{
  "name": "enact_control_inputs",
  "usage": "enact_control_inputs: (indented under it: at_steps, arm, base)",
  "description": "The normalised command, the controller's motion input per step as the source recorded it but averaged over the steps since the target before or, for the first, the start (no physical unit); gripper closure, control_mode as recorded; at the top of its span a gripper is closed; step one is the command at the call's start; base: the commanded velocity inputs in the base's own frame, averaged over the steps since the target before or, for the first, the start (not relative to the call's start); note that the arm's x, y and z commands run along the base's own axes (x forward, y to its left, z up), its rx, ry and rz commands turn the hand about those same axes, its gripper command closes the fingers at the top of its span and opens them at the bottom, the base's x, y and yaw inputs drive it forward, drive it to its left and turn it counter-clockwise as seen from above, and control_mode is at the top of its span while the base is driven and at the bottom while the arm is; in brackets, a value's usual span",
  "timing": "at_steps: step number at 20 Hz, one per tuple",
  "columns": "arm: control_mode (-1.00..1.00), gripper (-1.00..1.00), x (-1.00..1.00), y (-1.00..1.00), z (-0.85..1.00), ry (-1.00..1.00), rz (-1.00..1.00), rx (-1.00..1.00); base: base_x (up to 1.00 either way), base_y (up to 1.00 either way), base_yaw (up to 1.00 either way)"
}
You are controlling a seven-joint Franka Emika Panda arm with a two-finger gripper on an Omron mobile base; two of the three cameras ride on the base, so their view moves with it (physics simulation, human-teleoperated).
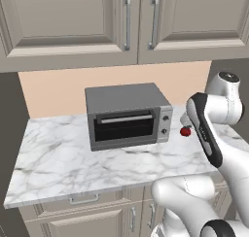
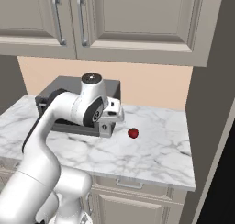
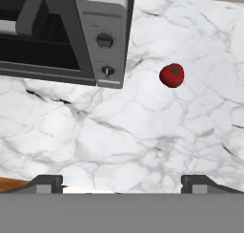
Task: Place the tomato in the correct fridge rack based on whether it is a fruit or vegetable. Finally, close the fridge door.
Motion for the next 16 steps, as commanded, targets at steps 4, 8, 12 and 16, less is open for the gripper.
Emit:
enact_control_inputs:
  at_steps: [4,8,12,16]
  arm:
    - [-1.00,-1.00,0.00,-0.44,-0.37,-0.03,0.00,0.00]
    - [-1.00,-1.00,0.04,-0.51,-0.41,-0.10,0.00,0.06]
    - [-1.00,-1.00,0.31,-0.30,-0.45,-0.04,0.01,0.04]
    - [-1.00,-1.00,0.45,-0.19,-0.37,0.00,0.04,0.02]
  base:
    - [0.00,0.00,0.00]
    - [0.00,0.00,0.00]
    - [0.00,0.00,0.00]
    - [0.00,0.00,0.00]
